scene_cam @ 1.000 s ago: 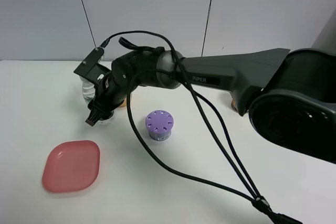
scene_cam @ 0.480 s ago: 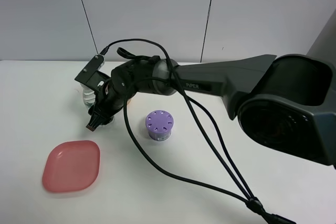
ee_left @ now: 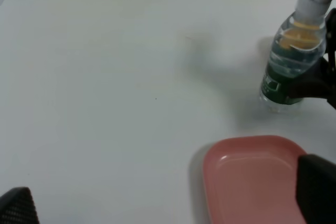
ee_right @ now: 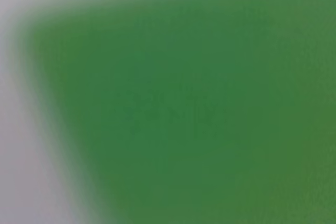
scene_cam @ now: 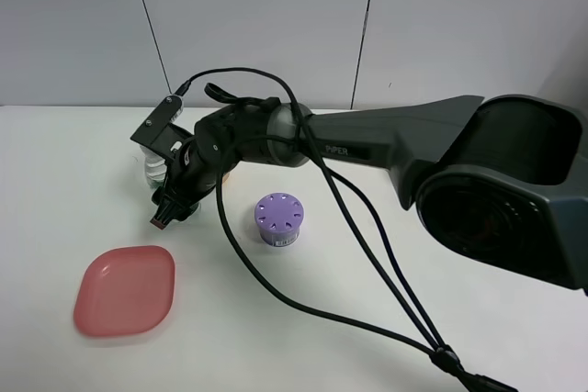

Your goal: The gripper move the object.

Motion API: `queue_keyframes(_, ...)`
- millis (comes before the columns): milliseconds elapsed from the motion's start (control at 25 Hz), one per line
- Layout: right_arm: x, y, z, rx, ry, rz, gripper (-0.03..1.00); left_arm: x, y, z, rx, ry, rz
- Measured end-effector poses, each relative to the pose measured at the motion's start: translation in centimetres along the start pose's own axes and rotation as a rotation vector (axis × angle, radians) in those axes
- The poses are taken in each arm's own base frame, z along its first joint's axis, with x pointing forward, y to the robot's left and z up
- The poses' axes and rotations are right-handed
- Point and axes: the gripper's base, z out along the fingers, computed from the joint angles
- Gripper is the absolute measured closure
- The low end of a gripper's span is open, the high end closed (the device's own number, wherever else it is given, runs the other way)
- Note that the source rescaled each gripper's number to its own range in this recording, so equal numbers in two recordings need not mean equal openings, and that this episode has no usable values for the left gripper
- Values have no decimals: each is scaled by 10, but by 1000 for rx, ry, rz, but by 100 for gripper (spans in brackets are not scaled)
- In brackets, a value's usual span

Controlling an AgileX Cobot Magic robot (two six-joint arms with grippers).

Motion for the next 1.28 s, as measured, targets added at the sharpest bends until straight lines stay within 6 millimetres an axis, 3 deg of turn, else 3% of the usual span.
queue_keyframes(40, -2, -1, -2, 4, -10, 0, 37, 0, 0, 0, 0, 0, 0)
queue_keyframes(80, -4, -1, -5, 6, -18, 0, 20, 0, 0, 0, 0, 0, 0)
queue_keyframes(160, -8, -2, -8, 9, -28, 1, 6, 0, 0, 0, 0, 0, 0)
queue_keyframes(240, -7, -2, -9, 7, -24, 4, 0, 0, 0, 0, 0, 0, 0)
queue_keyframes(400, -6, -1, -11, -9, 11, 9, -3, 0, 0, 0, 0, 0, 0)
queue_keyframes(520, -9, 0, -26, -36, 54, 15, -3, 0, 0, 0, 0, 0, 0)
queue_keyframes(600, -15, 1, -45, -60, 80, 23, -3, 0, 0, 0, 0, 0, 0)
queue_keyframes(960, -46, 10, -169, -212, 131, 118, -3, 0, 0, 0, 0, 0, 0)
queue_keyframes(1120, -41, 13, -201, -237, 234, 127, -3, 0, 0, 0, 0, 0, 0)
queue_keyframes(1280, -33, -3, -220, -180, 275, 173, -3, 0, 0, 0, 0, 0, 0)
